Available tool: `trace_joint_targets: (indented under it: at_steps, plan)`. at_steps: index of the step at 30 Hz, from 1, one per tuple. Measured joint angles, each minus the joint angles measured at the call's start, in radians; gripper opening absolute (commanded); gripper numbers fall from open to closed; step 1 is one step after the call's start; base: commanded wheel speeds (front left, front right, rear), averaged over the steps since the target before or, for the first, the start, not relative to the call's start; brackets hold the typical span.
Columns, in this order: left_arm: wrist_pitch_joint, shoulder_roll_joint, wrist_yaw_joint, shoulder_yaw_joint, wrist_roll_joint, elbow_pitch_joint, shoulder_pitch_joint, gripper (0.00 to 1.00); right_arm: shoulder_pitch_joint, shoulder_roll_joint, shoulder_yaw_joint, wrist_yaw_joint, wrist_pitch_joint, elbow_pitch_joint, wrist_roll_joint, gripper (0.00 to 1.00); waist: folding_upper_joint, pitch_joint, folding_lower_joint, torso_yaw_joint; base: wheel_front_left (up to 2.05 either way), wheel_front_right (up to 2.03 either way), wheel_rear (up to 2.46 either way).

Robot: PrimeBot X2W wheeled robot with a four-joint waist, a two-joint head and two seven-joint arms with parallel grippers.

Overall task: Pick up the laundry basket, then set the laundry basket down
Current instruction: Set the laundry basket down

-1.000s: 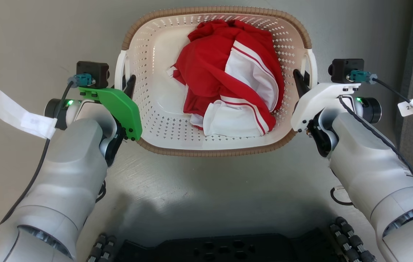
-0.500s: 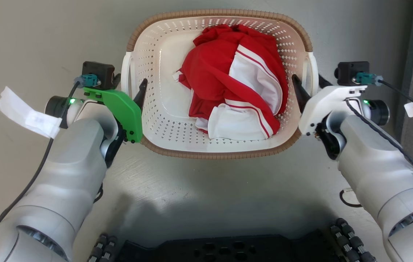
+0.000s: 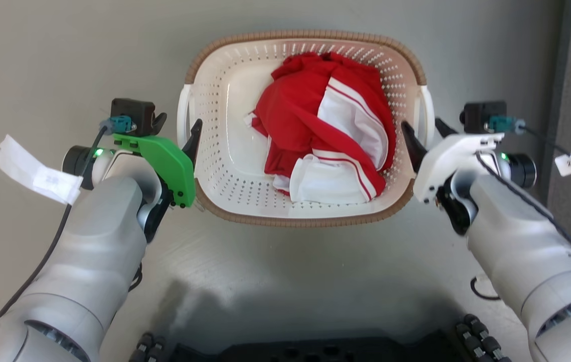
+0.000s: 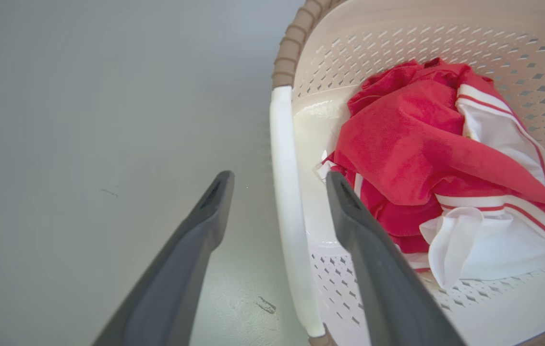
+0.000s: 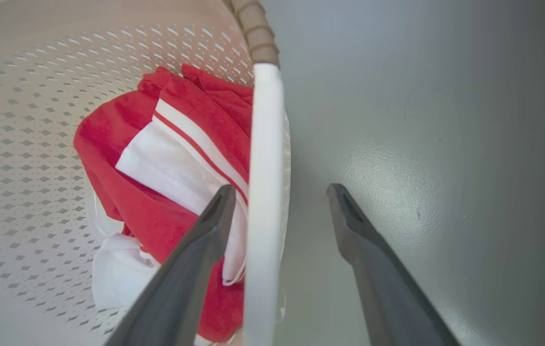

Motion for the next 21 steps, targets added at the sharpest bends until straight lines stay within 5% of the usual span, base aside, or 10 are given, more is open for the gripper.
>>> trace_joint_targets:
  at_steps: [21]
  plan:
    - [-0.043,0.048,0.0,-0.027,0.051,-0.001,0.095,1.0,0.116,0.005,-0.037,-0.012,-0.009,-0.071,-0.007,1.0,0.0,-0.232,-0.0001,-0.016,0.0,0.0,0.0]
